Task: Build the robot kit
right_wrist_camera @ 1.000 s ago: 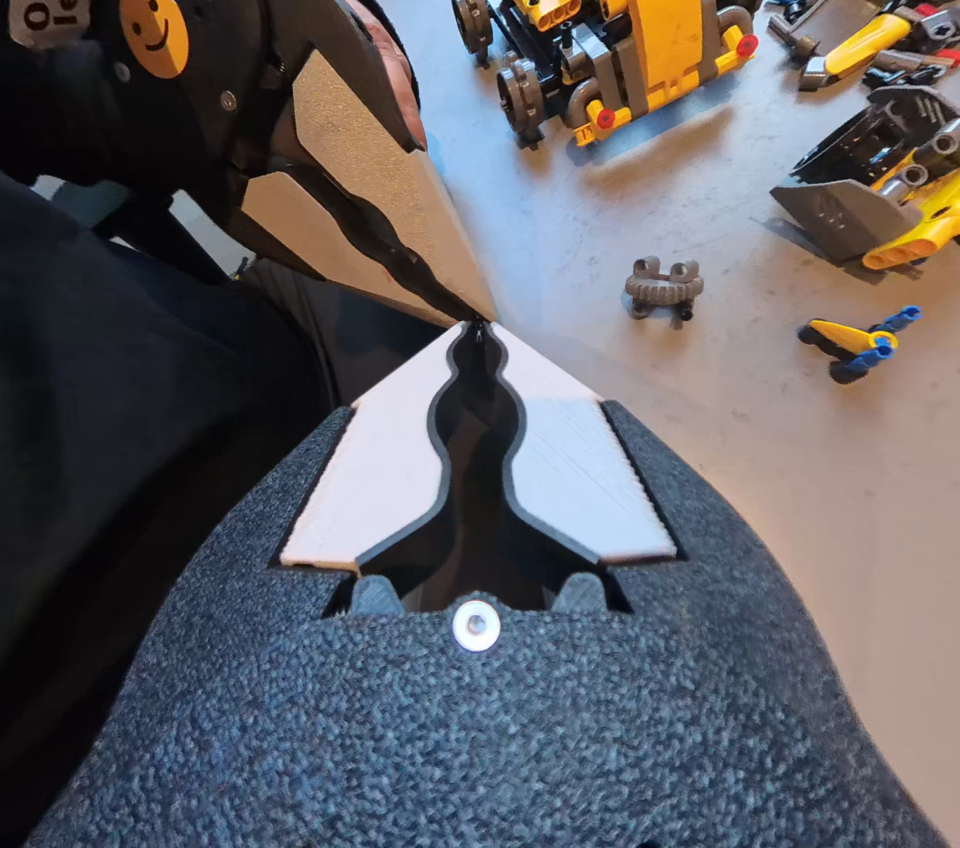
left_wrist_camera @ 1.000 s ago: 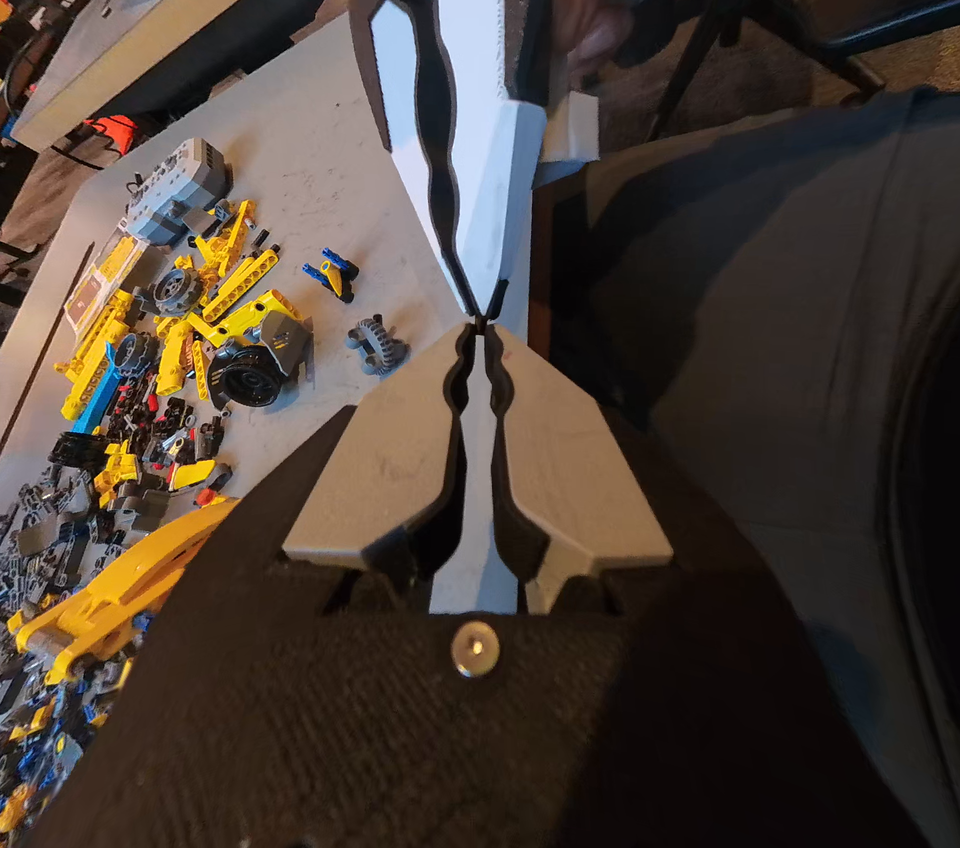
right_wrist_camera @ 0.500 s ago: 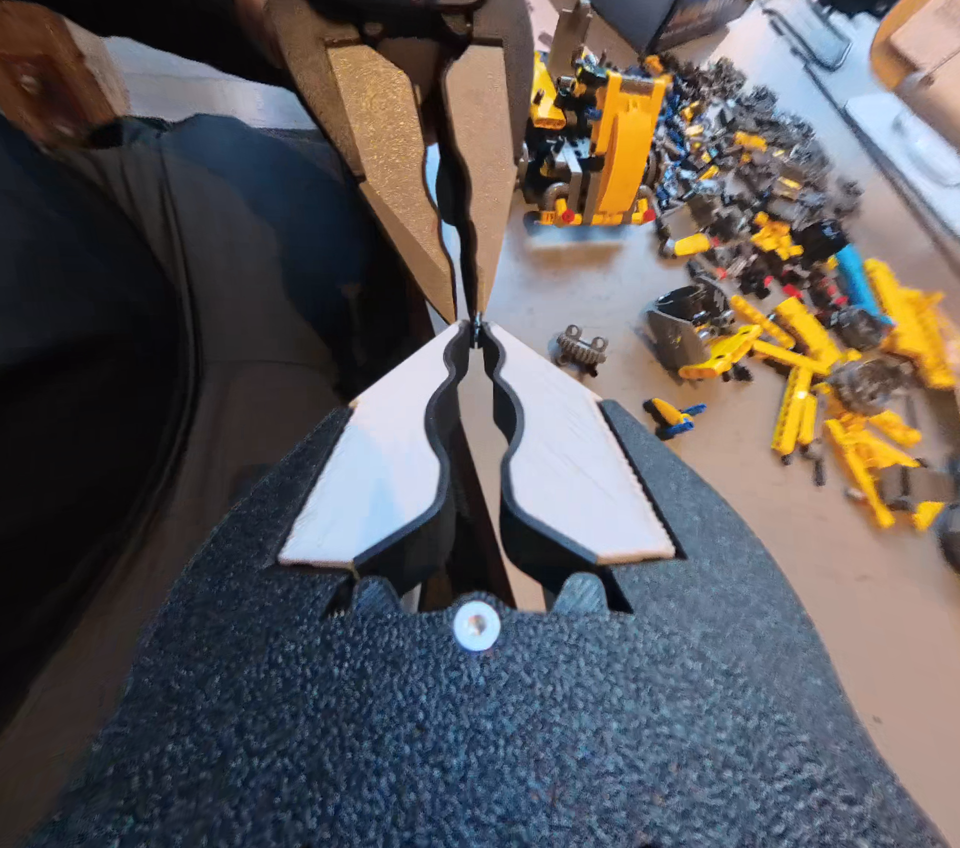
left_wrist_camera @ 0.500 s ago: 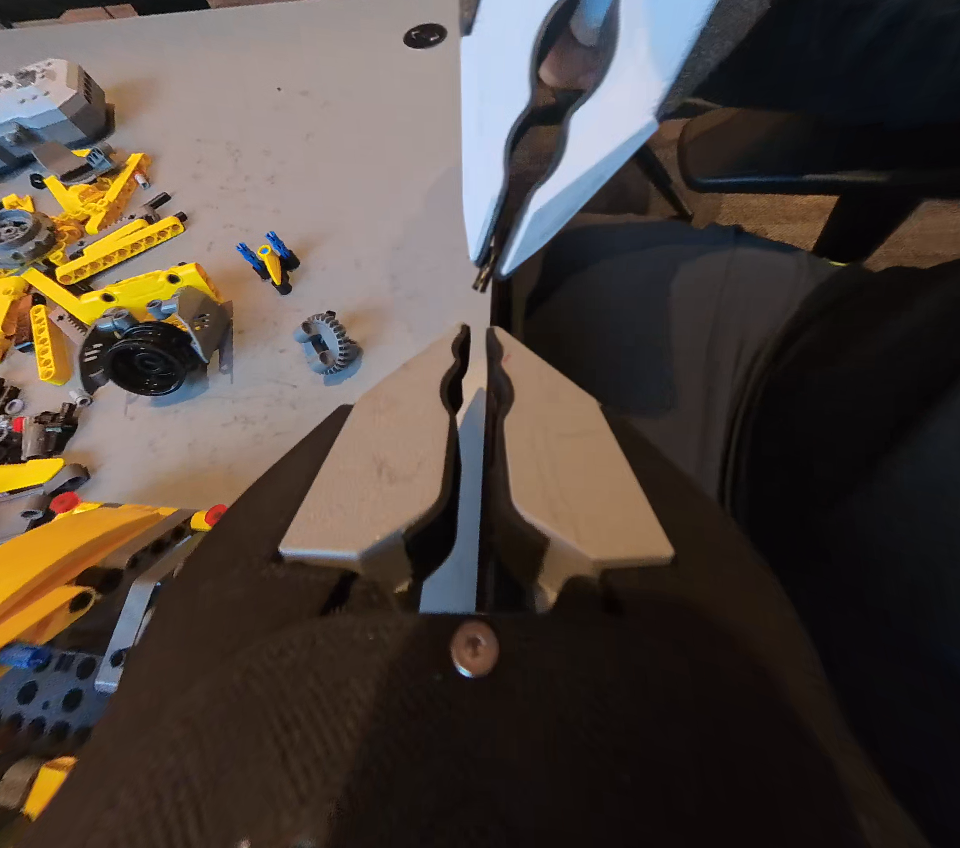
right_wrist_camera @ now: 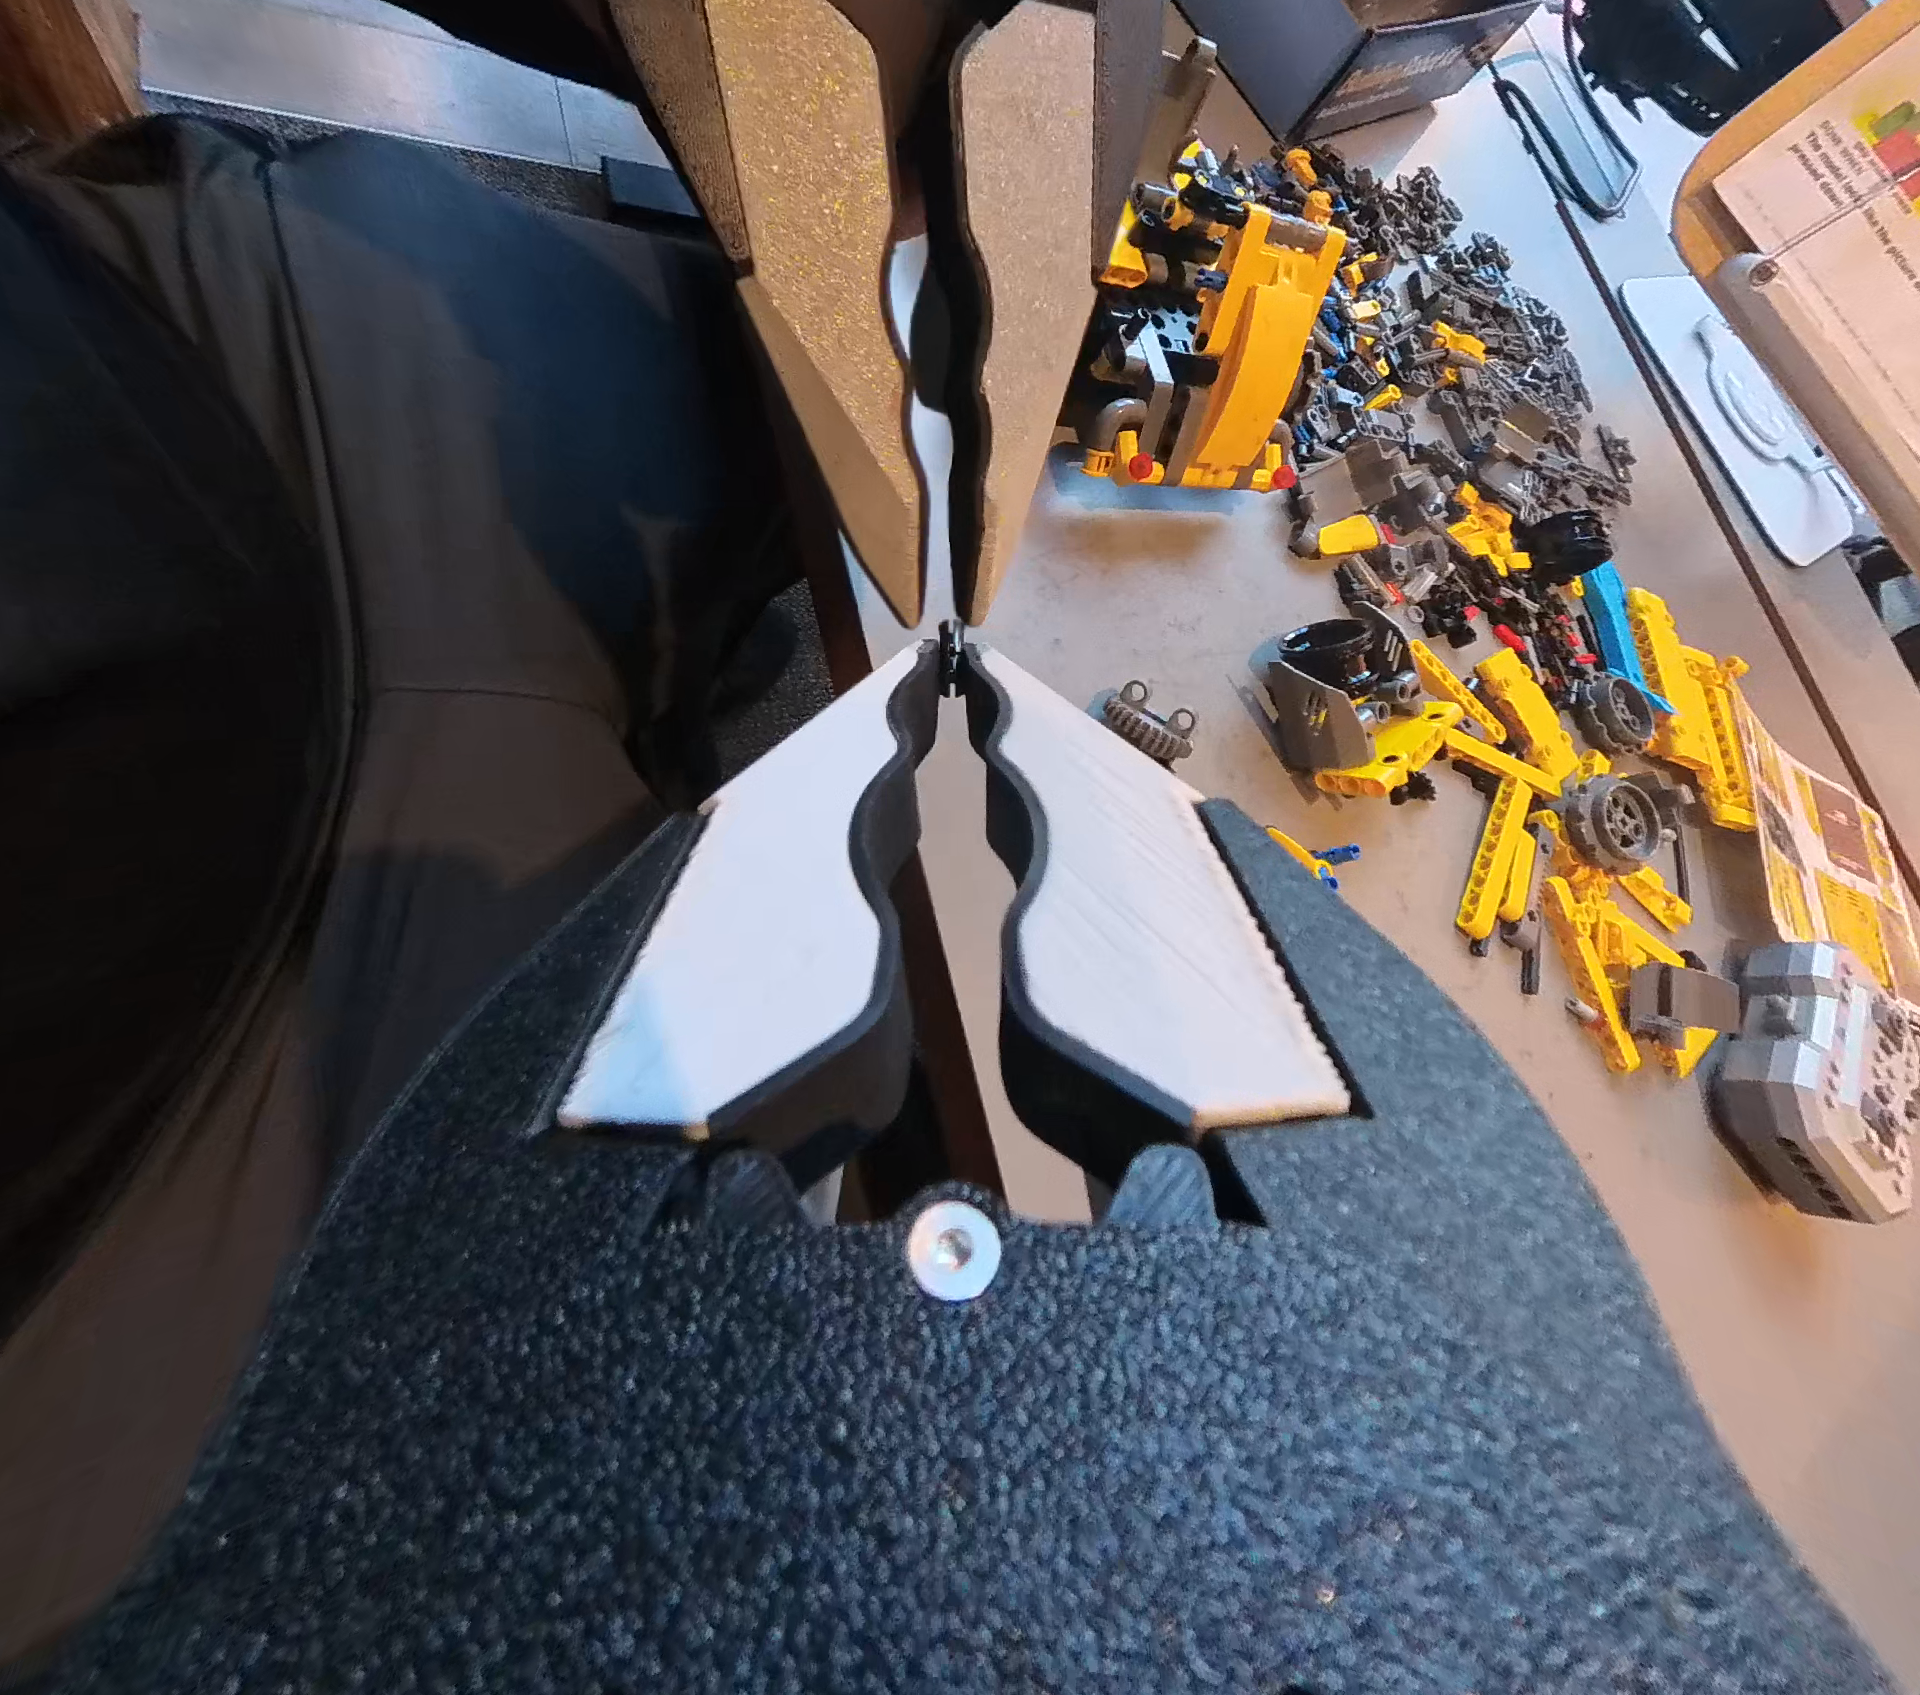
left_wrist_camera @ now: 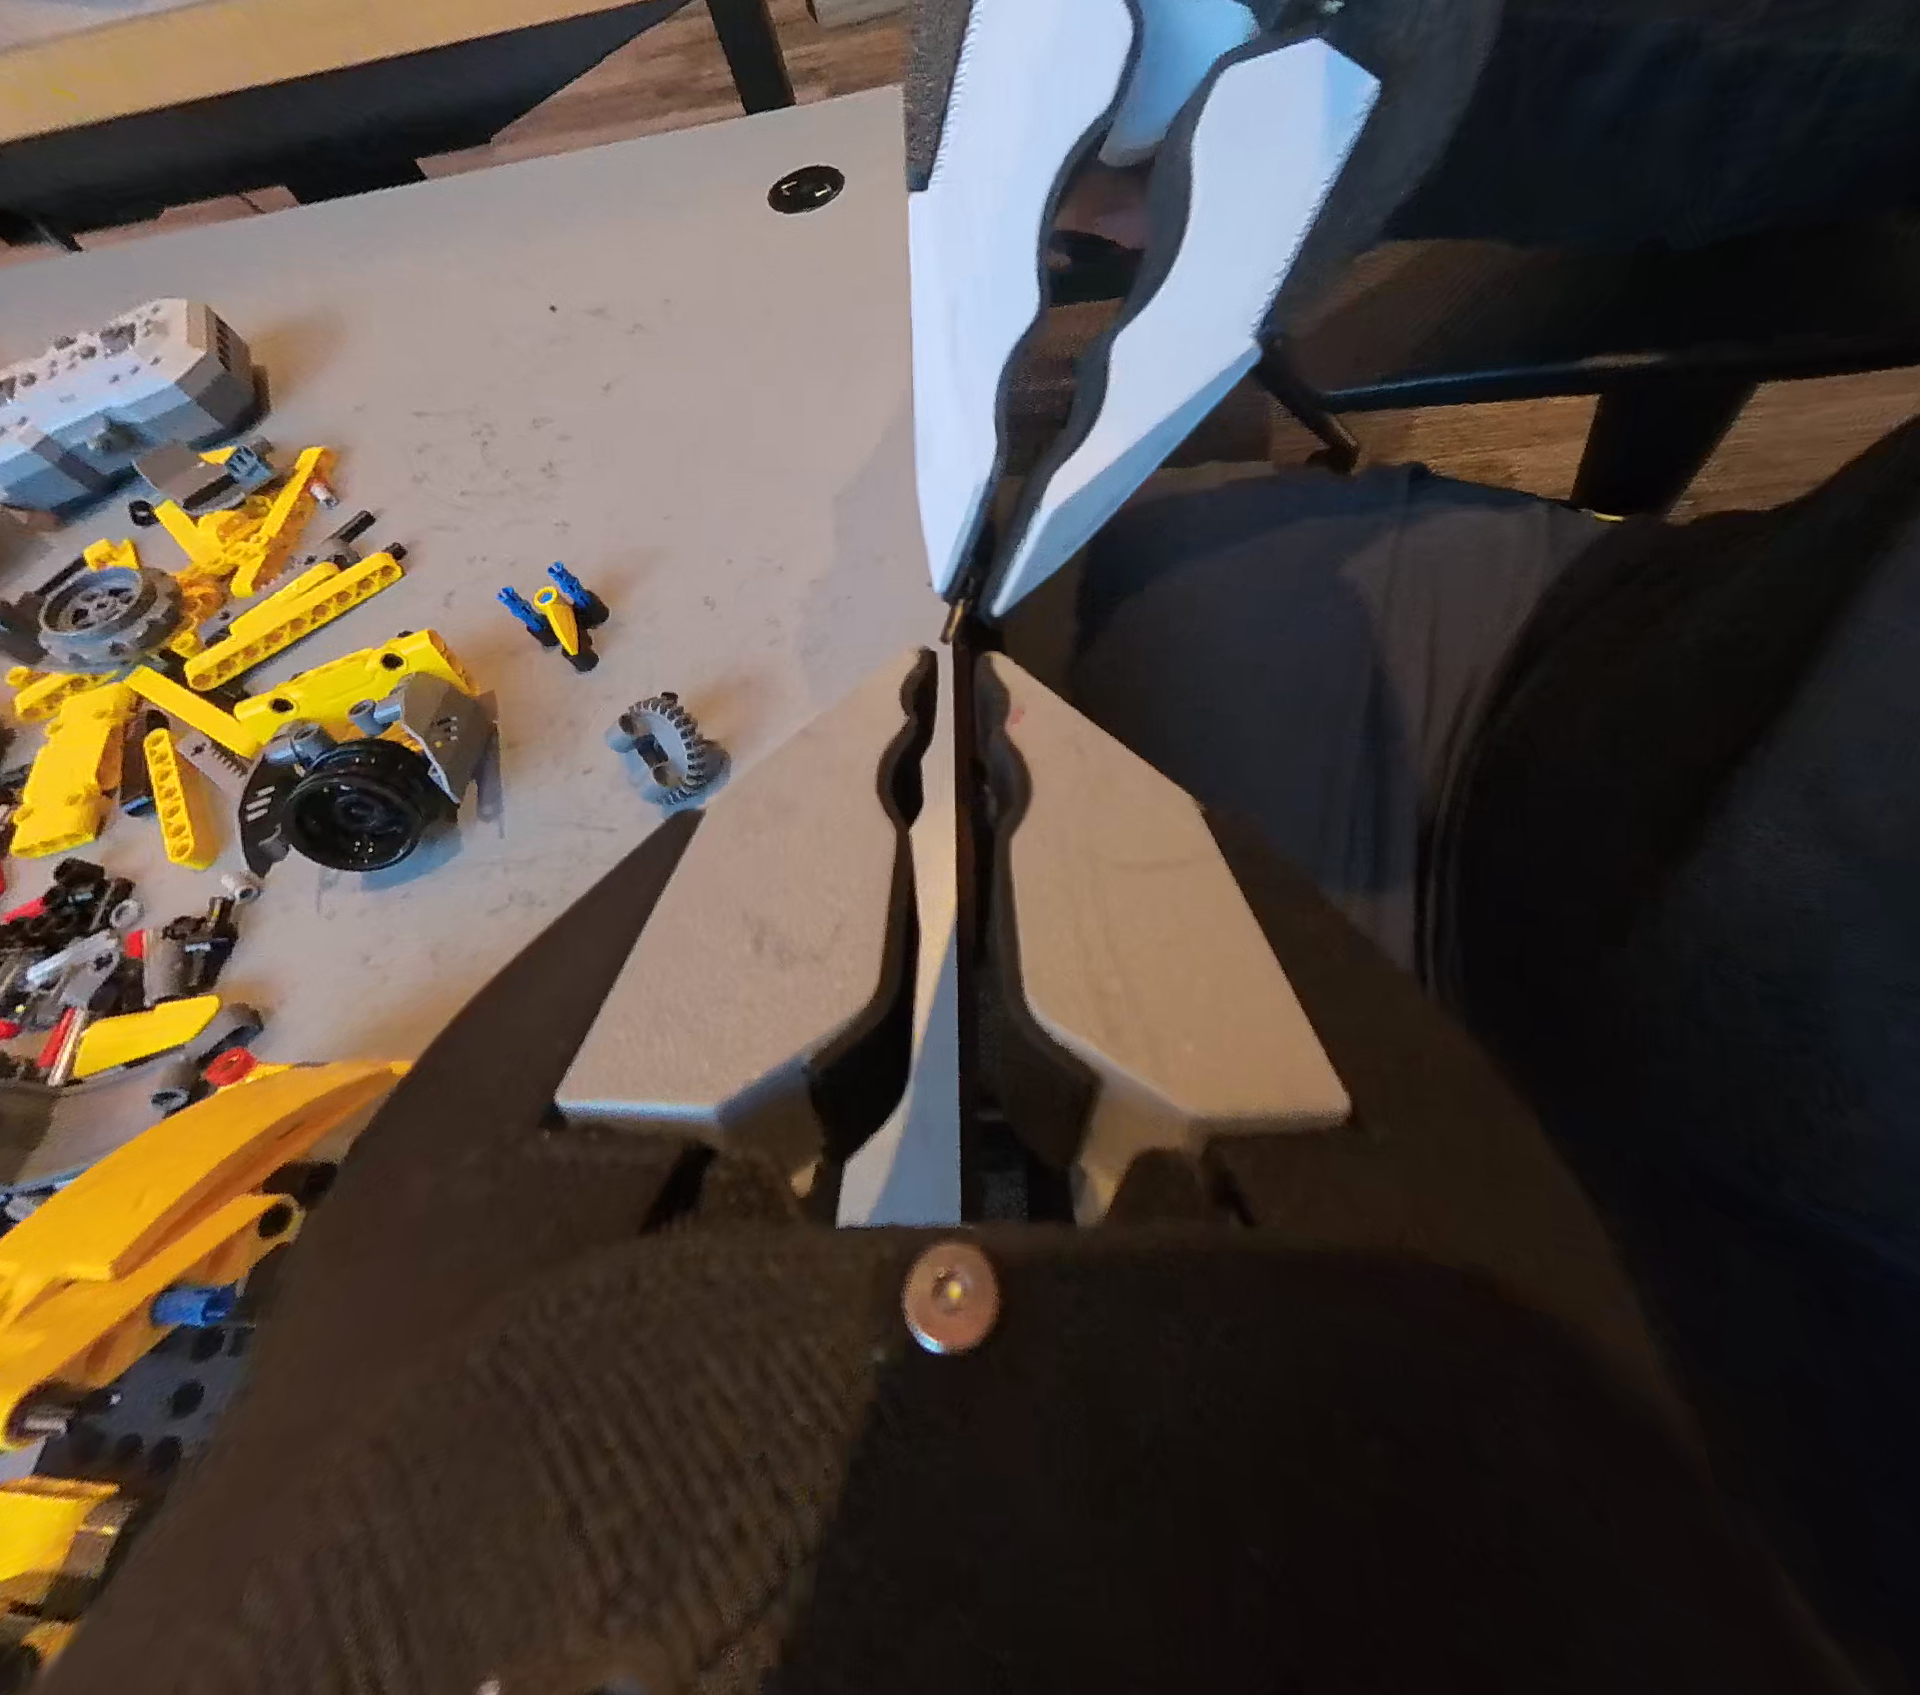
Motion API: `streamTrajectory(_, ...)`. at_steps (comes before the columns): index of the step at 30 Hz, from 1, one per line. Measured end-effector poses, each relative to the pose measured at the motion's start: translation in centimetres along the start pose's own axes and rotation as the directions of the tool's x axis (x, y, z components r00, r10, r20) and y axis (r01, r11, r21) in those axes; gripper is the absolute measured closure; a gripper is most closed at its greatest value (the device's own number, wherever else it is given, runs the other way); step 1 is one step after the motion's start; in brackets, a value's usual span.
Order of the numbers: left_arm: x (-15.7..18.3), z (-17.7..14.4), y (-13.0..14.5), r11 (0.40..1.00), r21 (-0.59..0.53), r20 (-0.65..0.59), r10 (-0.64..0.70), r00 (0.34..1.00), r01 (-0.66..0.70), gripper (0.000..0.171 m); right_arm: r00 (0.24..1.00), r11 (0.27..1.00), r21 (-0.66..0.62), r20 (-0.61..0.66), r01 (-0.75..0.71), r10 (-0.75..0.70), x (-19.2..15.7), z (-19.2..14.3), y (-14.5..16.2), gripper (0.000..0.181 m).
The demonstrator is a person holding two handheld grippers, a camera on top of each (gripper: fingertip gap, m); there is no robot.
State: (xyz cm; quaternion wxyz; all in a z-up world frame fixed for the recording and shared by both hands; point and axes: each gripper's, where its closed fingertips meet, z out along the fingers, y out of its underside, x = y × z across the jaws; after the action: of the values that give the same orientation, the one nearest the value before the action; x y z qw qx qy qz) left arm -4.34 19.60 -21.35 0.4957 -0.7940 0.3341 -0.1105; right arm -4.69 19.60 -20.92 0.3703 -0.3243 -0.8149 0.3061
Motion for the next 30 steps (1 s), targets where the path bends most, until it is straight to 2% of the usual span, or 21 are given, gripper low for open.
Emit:
streamTrajectory(11, 0.49, 0.16, -0.32, 0.994, -0.011, 0.041, 0.106, 0.994, -0.106, 0.171, 1.000, 1.000, 0.000, 0.008, 0.005, -0.005, -0.55, -0.30, -0.11, 0.177)
streamTrajectory(23, 0.65, 0.07, -0.33, 0.991, -0.011, 0.045, 0.135, 0.990, -0.135, 0.170, 1.000, 1.000, 0.003, 0.015, 0.009, -0.009, -0.75, -0.25, -0.24, 0.177)
streamTrajectory(30, 0.69, 0.16, 0.09, 0.974, -0.066, 0.097, 0.224, 0.970, -0.218, 0.171, 1.000, 1.000, 0.000, 0.005, 0.015, -0.015, -0.98, -0.03, -0.06, 0.177)
